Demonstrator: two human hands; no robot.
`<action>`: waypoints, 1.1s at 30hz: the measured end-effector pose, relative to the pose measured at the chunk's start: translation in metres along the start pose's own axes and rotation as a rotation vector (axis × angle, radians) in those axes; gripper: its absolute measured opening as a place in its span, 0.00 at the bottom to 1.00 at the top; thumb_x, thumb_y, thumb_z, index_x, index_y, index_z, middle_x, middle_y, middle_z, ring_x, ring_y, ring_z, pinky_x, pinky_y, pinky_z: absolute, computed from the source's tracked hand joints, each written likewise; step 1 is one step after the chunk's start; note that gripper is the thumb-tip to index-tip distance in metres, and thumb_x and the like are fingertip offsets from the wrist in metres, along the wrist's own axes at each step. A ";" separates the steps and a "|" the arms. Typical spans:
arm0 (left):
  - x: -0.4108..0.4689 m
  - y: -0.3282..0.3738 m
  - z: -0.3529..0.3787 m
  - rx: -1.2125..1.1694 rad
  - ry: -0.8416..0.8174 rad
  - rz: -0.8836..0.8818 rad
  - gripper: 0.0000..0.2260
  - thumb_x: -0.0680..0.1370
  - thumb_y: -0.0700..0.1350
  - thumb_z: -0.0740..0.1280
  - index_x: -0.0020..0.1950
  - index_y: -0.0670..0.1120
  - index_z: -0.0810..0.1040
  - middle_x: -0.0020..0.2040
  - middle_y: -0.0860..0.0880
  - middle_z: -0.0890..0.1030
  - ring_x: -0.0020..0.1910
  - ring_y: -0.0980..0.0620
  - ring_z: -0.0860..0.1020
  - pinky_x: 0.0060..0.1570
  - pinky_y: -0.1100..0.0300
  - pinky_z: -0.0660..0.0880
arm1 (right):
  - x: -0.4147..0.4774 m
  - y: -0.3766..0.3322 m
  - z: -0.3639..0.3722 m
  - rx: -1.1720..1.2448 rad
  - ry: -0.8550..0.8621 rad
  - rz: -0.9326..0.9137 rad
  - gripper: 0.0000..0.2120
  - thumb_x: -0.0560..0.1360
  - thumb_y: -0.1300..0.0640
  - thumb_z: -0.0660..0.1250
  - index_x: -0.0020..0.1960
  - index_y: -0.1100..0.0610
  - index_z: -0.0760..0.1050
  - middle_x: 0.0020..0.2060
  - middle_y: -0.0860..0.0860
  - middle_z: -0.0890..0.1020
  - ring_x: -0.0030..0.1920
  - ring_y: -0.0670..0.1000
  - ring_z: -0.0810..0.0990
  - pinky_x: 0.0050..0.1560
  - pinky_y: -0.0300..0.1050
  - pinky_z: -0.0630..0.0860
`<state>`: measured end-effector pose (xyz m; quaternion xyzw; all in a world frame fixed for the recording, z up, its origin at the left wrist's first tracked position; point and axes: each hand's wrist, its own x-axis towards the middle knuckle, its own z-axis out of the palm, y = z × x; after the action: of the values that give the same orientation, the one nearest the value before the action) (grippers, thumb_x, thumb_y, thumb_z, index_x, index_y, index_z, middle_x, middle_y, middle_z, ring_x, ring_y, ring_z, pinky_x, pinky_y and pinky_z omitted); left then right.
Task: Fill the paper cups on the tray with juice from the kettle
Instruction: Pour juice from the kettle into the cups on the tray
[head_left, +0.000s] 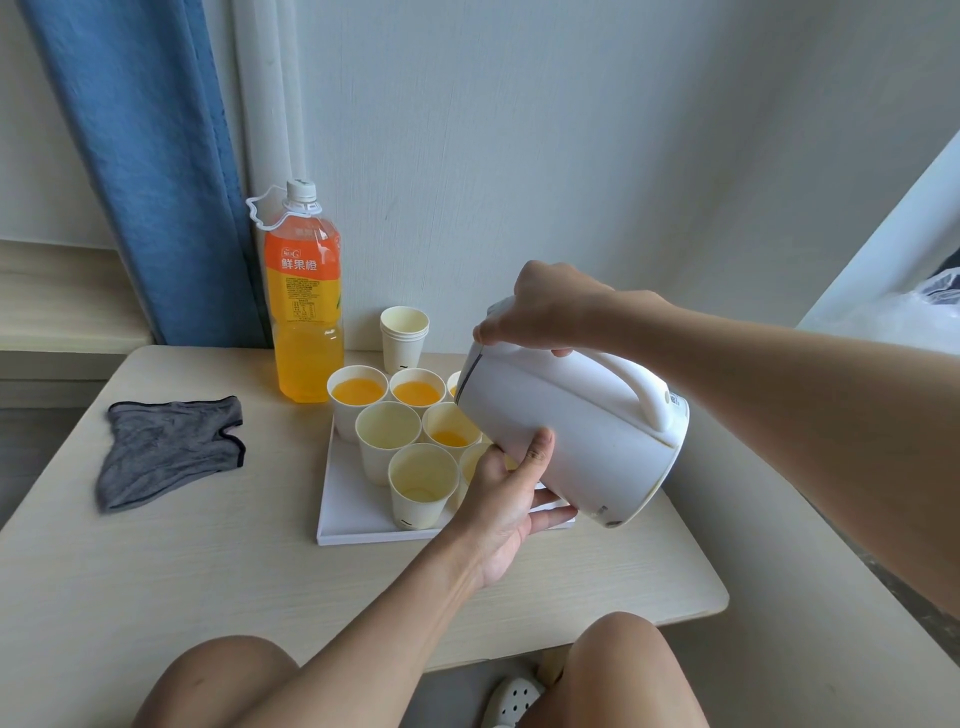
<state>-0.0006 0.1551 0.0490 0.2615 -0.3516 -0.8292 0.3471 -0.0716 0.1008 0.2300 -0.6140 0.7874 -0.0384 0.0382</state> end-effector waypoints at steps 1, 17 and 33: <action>0.000 0.000 0.000 -0.007 0.000 -0.001 0.29 0.73 0.56 0.71 0.70 0.44 0.73 0.68 0.42 0.80 0.62 0.37 0.83 0.60 0.36 0.80 | 0.000 -0.001 0.000 -0.005 0.000 -0.001 0.18 0.68 0.42 0.70 0.34 0.55 0.70 0.26 0.52 0.76 0.26 0.52 0.75 0.32 0.39 0.69; 0.002 0.000 0.000 -0.072 -0.016 -0.007 0.32 0.72 0.55 0.72 0.71 0.42 0.72 0.68 0.39 0.79 0.63 0.35 0.82 0.60 0.35 0.79 | 0.005 -0.007 0.002 -0.052 0.007 -0.028 0.17 0.67 0.41 0.69 0.33 0.54 0.71 0.27 0.51 0.77 0.27 0.52 0.78 0.34 0.40 0.70; 0.003 -0.001 -0.001 -0.080 -0.024 -0.009 0.31 0.73 0.55 0.72 0.71 0.41 0.72 0.69 0.38 0.78 0.62 0.35 0.82 0.60 0.36 0.80 | 0.003 -0.006 0.002 -0.058 0.008 -0.040 0.16 0.68 0.42 0.69 0.34 0.53 0.71 0.27 0.50 0.76 0.26 0.51 0.78 0.33 0.39 0.69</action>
<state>-0.0018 0.1529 0.0474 0.2391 -0.3211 -0.8471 0.3496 -0.0662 0.0960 0.2287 -0.6305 0.7758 -0.0185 0.0165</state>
